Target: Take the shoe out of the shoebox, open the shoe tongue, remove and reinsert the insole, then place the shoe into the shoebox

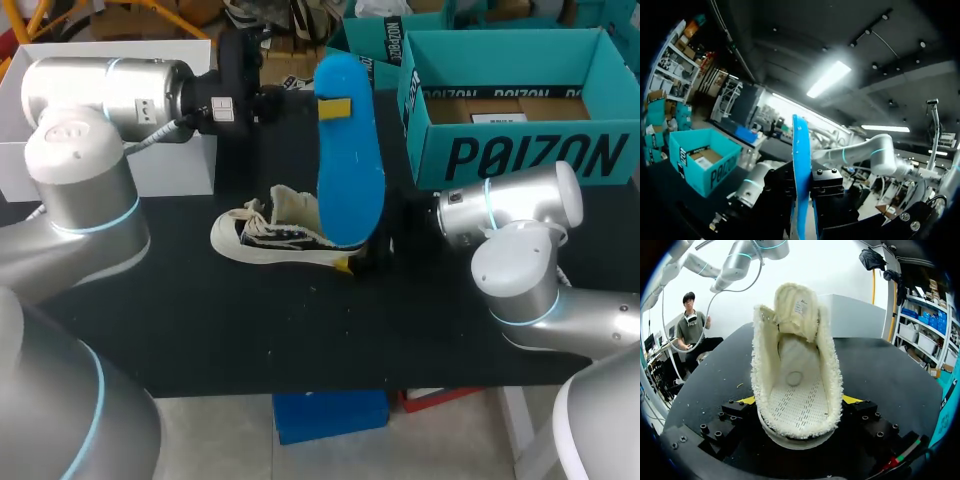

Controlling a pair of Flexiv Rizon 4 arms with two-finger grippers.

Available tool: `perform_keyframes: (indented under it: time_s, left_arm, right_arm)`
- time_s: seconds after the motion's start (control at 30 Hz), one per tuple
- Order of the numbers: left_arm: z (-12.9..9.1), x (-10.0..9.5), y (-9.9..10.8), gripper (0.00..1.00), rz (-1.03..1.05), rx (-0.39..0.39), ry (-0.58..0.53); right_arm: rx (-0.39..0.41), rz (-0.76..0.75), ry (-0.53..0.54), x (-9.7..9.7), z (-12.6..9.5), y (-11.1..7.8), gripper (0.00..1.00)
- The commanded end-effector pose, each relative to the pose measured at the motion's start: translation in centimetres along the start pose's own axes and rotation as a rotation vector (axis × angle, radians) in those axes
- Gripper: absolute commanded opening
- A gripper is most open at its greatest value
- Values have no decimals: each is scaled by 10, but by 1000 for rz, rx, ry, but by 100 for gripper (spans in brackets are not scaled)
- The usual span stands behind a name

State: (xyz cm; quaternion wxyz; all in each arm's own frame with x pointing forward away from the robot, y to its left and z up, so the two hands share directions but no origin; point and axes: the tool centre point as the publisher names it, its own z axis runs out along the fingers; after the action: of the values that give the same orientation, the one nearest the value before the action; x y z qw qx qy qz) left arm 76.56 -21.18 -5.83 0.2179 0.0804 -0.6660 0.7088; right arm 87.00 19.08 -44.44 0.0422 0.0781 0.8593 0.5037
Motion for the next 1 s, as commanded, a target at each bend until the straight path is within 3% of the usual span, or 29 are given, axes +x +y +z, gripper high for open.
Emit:
perform_keyframes:
  time_s: [0.03,0.4,0.97,1.0]
  left_arm:
    - [-4,21,-13,0,-2,-15,-14]
    - [-7,44,-35,0,-13,18,-58]
    - [-8,45,-37,0,-17,30,-66]
    - [-8,45,-37,0,-17,30,-66]
  right_arm:
    - [1,1,-1,-1,1,-1,0]
    - [1,1,-1,-1,1,-1,0]
    - [24,4,2,-1,-2,-2,0]
    - [45,6,8,0,-4,-3,5]
